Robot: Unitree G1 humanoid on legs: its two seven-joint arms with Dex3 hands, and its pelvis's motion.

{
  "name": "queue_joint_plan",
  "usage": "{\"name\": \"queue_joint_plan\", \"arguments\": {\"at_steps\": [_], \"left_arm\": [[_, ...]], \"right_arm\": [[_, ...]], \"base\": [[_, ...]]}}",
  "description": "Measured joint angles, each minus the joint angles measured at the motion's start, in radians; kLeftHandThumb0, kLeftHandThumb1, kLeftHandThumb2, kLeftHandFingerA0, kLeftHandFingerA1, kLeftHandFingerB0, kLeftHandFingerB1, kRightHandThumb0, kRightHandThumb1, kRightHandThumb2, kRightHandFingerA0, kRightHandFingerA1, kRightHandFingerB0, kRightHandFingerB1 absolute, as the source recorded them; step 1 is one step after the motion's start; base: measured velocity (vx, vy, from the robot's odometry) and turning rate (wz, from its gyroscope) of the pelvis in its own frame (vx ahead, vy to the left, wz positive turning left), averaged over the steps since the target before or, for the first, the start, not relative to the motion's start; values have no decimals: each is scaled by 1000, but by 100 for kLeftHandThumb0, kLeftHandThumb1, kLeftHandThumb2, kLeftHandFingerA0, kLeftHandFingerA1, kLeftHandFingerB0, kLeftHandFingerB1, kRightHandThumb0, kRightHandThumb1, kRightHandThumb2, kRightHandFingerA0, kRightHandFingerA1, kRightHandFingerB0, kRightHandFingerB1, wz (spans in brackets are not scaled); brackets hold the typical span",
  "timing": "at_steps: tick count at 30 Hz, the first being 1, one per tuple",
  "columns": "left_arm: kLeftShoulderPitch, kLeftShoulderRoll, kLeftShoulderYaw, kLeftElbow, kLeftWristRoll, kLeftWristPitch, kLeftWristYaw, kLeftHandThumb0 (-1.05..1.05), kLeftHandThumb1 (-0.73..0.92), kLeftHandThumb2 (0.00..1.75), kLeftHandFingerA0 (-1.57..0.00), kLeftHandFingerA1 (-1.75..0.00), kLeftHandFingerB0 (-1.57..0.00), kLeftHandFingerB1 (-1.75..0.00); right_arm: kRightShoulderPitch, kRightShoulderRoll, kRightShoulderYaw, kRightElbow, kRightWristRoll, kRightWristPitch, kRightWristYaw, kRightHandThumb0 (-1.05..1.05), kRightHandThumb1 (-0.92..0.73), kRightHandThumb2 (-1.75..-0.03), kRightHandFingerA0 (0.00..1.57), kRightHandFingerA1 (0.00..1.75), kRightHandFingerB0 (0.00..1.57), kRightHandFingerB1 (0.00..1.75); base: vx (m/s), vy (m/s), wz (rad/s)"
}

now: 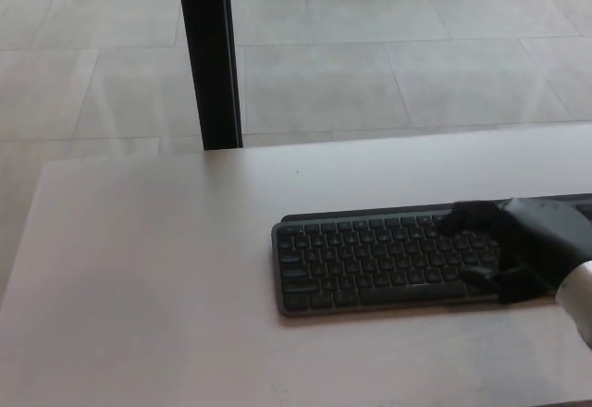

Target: The robot uses its right fingers to click on the space key of the black keyboard placed on the center of the white desk.

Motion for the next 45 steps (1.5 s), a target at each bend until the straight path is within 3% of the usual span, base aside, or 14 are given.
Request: {"name": "queue_joint_plan", "arguments": {"at_steps": [4, 5, 11, 12, 13, 22, 28, 29, 30, 33, 34, 43, 44, 45], "left_arm": [[0, -1, 0, 0, 0, 0, 0, -55, 70, 61, -71, -77, -65, -58], [0, -1, 0, 0, 0, 0, 0, -55, 71, 61, -71, -76, -64, -58], [0, -1, 1, 0, 0, 0, 0, -55, 71, 61, -69, -74, -59, -56], [0, -1, 1, 0, 0, 0, 0, -55, 71, 61, -70, -75, -62, -58], [0, -1, 1, 0, 0, 0, -1, -55, 72, 61, -69, -72, -59, -55], [0, -1, 1, 0, 0, 0, -1, -54, 72, 61, -67, -76, -65, -58], [0, -1, 1, 0, 0, 0, -1, -53, 71, 61, -69, -72, -62, -56], [0, -1, 1, 0, 0, 0, -1, -55, 72, 61, -69, -74, -64, -56], [0, -1, 1, 0, 0, 0, -1, -55, 72, 61, -68, -74, -63, -56], [0, -1, 1, 0, 0, 0, -1, -55, 71, 61, -71, -79, -65, -58], [0, -1, 1, 0, 0, 0, -1, -55, 71, 61, -69, -81, -65, -60], [1, -1, 1, 0, 0, 0, -2, -55, 72, 61, -70, -72, -60, -55], [1, -1, 1, 0, 0, 0, -2, -54, 72, 61, -68, -72, -58, -54], [2, -1, 1, 0, 0, 0, -2, -54, 72, 61, -70, -73, -60, -55]], "right_arm": [[-13, -1, -93, -26, 58, 19, 31, -40, -48, -82, 85, 76, 42, 53], [-13, -1, -105, -27, 65, 21, 35, -36, -61, -58, 89, 63, 53, 40], [-14, -39, -285, -27, 144, 41, 71, -39, -61, -58, 93, 67, 57, 41], [-14, -46, -316, -27, 155, 44, 76, -49, -49, -86, 86, 74, 52, 57], [-12, -57, -353, -27, 170, 48, 80, -43, -58, -57, 92, 60, 61, 43], [73, -115, -617, -9, 254, 53, 95, -68, -48, -56, 108, 63, 80, 58], [153, -124, -778, 34, 306, 53, 98, -74, -55, -56, 97, 79, 68, 74], [166, -124, -806, 45, 315, 53, 98, -66, -41, -97, 91, 88, 63, 80], [180, -124, -836, 58, 325, 52, 99, -72, -55, -61, 93, 85, 66, 82], [221, -124, -925, 107, 356, 52, 97, -68, -38, -98, 94, 93, 78, 88], [229, -124, -949, 120, 365, 52, 96, -69, -53, -68, 96, 93, 71, 100], [273, -105, -1216, 299, 475, 53, 72, -64, -55, -79, 88, 119, 106, 150], [276, -101, -1240, 318, 485, 53, 68, -65, -56, -79, 82, 121, 96, 146], [279, -96, -1268, 342, 497, 53, 63, -66, -58, -76, 112, 136, 85, 125]], "base": [[0, 0, 0], [0, 0, 0], [0, 0, 0], [0, 0, 0], [0, 0, 0], [0, 0, 0], [-27, -4, 0], [0, 0, 0], [0, 0, 0], [0, 0, 0], [0, 0, 0], [0, 0, 0], [0, 0, 0], [0, 0, 0]]}}
